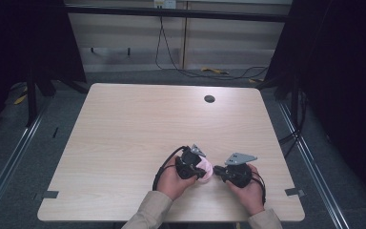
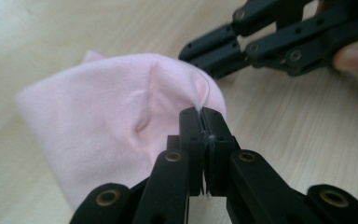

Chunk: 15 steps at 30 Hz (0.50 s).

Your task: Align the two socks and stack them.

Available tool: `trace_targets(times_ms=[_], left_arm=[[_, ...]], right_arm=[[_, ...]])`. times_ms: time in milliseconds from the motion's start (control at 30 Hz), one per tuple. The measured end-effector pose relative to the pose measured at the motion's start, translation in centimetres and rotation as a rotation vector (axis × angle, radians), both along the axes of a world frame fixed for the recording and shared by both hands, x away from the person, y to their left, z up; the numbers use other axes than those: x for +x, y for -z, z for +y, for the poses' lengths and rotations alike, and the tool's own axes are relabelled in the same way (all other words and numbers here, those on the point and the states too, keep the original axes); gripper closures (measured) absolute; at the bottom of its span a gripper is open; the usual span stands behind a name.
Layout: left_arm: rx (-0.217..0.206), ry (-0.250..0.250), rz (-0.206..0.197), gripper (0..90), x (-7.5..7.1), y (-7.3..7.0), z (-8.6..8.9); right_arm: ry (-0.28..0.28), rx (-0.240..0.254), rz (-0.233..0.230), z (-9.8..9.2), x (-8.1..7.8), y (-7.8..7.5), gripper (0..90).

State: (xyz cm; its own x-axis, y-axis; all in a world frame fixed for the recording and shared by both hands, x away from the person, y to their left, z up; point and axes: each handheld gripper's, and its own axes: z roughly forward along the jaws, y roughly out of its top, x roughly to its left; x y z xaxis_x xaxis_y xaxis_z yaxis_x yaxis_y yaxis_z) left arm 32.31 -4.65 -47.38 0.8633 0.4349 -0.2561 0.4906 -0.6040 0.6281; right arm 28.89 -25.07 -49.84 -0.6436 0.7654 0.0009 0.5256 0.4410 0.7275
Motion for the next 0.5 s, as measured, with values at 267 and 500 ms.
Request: trace_targets(times_ms=[267,500], left_arm=[[-0.039,-0.014,-0.003,84.2,-0.20,0.89,-0.29],[-0.075,-0.032,-0.016,88.2,-0.21,0.16,-0.80]], right_arm=[[-0.003,0.009,-0.003,-0.07,0.02,0.08,85.5],[-0.007,0.006,-0.007,0.20,-0.01,0.10,86.1]])
